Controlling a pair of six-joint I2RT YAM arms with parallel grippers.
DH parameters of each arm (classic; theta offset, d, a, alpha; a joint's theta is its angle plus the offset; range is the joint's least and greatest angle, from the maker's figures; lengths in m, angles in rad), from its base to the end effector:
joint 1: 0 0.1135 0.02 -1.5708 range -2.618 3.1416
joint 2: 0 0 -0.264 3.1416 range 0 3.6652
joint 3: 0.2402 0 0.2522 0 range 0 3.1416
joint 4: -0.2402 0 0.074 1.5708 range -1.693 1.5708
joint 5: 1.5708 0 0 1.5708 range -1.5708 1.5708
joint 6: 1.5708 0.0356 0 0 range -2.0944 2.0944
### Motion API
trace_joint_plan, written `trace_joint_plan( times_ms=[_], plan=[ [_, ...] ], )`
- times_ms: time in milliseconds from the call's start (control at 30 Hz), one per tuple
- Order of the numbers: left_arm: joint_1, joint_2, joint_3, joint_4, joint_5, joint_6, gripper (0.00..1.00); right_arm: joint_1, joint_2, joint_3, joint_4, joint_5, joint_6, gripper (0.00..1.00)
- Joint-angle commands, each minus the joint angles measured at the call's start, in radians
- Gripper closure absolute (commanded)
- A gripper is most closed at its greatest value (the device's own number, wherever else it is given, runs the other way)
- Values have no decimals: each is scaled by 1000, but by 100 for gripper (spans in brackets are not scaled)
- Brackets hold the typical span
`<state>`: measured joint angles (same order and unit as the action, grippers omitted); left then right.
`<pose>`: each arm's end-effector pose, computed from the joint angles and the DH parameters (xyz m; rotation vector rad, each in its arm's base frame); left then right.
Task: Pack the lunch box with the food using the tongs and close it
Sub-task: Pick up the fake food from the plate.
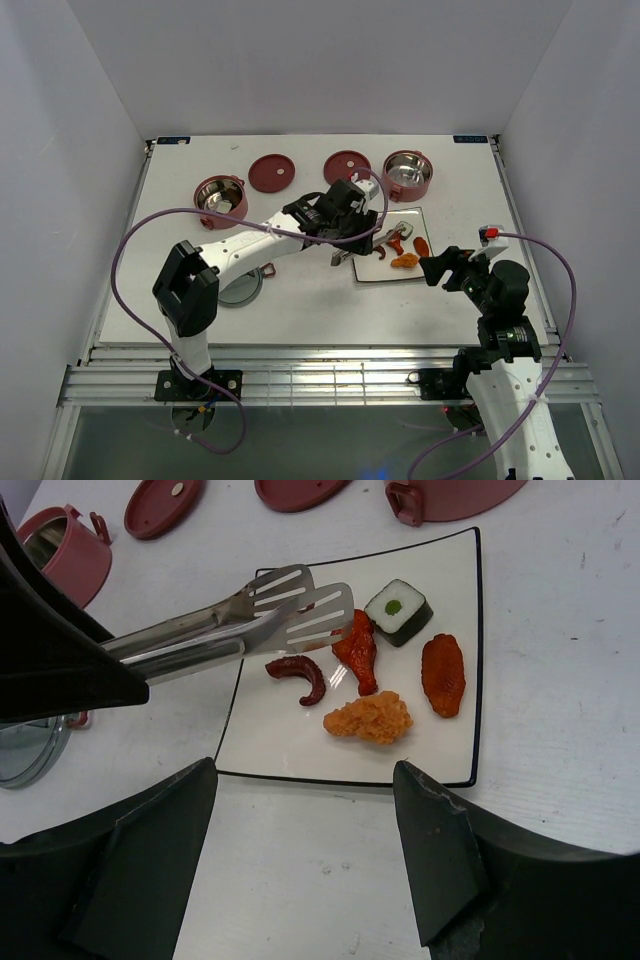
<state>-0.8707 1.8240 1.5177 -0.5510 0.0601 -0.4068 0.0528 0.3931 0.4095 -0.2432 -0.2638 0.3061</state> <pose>0.2622 -0.3145 0.2696 0.6098 2.4582 -0.6238 0.1250 0.0159 0.2543 0.0391 1.8163 0.4924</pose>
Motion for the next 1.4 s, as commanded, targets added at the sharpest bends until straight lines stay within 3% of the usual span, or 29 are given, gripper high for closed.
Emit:
trace_joint_plan(
  times_ms=[0,767,1367],
  plan=[
    [-13,-2,16,28,-14,-26,40,-1,-16,38,2,8,-10,23],
    [-19,143,98,10,-14,-73,41,1,-34,32,4,-2,-10,23],
    [-19,121,134,-73,-17,-110,44,1,-33,29,10,-6,-12,23]
  ],
)
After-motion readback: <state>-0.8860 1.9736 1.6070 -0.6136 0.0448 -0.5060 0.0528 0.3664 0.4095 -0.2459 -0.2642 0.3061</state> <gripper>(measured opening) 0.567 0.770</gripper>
